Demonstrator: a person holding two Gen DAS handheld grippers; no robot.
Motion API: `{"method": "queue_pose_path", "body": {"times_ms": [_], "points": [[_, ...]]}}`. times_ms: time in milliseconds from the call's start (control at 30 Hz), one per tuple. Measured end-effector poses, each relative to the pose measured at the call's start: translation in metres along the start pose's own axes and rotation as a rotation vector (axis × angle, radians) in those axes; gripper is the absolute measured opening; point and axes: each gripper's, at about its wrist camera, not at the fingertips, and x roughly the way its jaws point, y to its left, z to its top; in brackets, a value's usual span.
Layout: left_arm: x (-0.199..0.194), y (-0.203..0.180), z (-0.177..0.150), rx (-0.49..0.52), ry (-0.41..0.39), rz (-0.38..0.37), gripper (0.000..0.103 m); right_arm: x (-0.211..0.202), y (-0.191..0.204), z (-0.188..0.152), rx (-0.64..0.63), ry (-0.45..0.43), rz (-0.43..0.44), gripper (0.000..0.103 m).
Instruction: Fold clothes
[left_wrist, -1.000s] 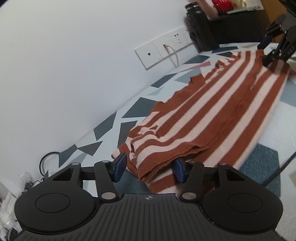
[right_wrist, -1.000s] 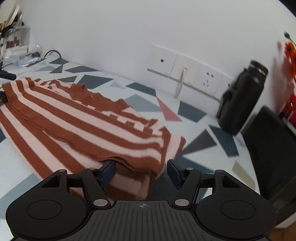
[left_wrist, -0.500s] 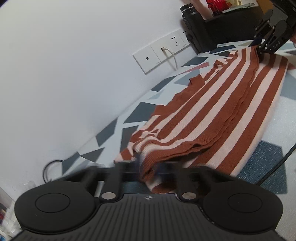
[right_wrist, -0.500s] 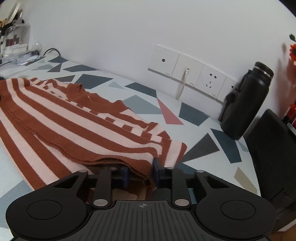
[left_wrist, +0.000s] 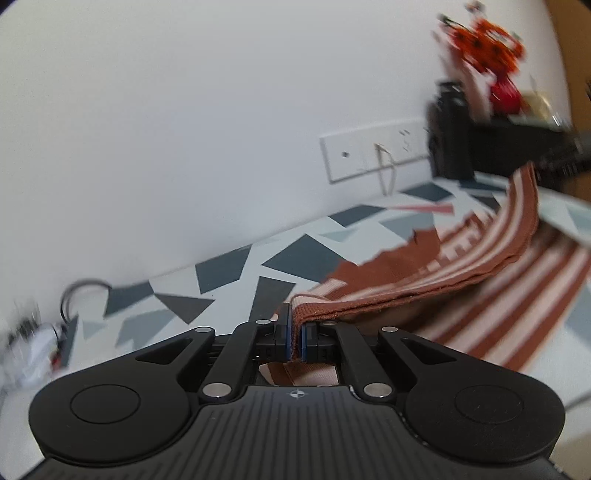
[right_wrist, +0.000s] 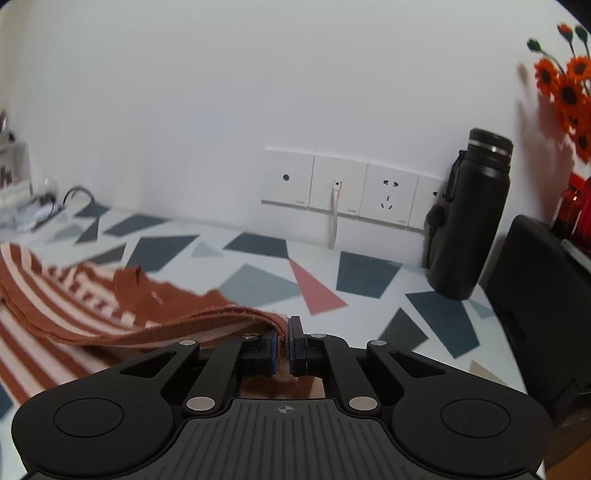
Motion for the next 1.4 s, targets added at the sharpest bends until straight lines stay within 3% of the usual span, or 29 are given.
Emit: {"method": "queue_pose_path", "body": {"times_ms": [67, 233, 500, 667, 733, 800, 867, 933, 1000, 1033, 1100, 1167, 1233, 1267, 1300, 1367, 1400], "points": [[0.011, 0.009, 0.005, -0.054, 0.017, 0.007, 0.005, 0.011, -0.006, 0.007, 0.044, 0.012, 0.009, 0.005], [0.043, 0.016, 0.012, -0.077, 0.071, 0.044, 0.005, 0.039, -0.021, 0.014, 0.119, 0.047, 0.005, 0.005], [0.096, 0.031, 0.011, -0.141, 0.155, 0.015, 0.005, 0.093, -0.033, 0.0, 0.155, 0.132, -0.009, 0.005], [0.118, 0.031, 0.001, -0.128, 0.212, -0.021, 0.005, 0.111, -0.043, -0.008, 0.158, 0.151, -0.066, 0.002], [0.121, 0.032, 0.002, -0.108, 0.217, -0.023, 0.008, 0.113, -0.049, -0.009, 0.175, 0.153, -0.091, 0.002], [0.122, 0.039, 0.007, -0.114, 0.206, 0.013, 0.024, 0.11, -0.055, -0.01, 0.199, 0.149, -0.107, 0.004], [0.117, 0.051, 0.012, -0.147, 0.169, 0.076, 0.031, 0.101, -0.055, -0.011, 0.215, 0.145, -0.093, 0.01], [0.107, 0.062, 0.017, -0.173, 0.148, 0.108, 0.031, 0.086, -0.05, -0.013, 0.2, 0.133, -0.08, 0.025], [0.095, 0.067, 0.016, -0.205, 0.16, 0.098, 0.032, 0.07, -0.044, -0.016, 0.187, 0.131, -0.07, 0.036], [0.089, 0.067, 0.014, -0.225, 0.173, 0.076, 0.034, 0.063, -0.043, -0.018, 0.195, 0.131, -0.052, 0.051], [0.079, 0.06, 0.006, -0.256, 0.217, 0.023, 0.051, 0.05, -0.04, -0.024, 0.212, 0.142, -0.014, 0.068], [0.072, 0.05, -0.004, -0.279, 0.244, -0.02, 0.056, 0.043, -0.033, -0.032, 0.209, 0.17, 0.023, 0.069], [0.064, 0.041, -0.014, -0.303, 0.27, -0.064, 0.056, 0.037, -0.024, -0.039, 0.2, 0.193, 0.05, 0.065], [0.062, 0.037, -0.019, -0.319, 0.271, -0.075, 0.051, 0.036, -0.021, -0.042, 0.198, 0.197, 0.053, 0.064], [0.059, 0.033, -0.021, -0.322, 0.266, -0.087, 0.032, 0.036, -0.019, -0.046, 0.195, 0.201, 0.054, 0.055], [0.053, 0.027, -0.022, -0.306, 0.247, -0.089, 0.017, 0.032, -0.018, -0.049, 0.203, 0.182, 0.053, 0.043], [0.05, 0.024, -0.023, -0.298, 0.237, -0.09, 0.009, 0.03, -0.019, -0.05, 0.21, 0.169, 0.052, 0.03]]}}
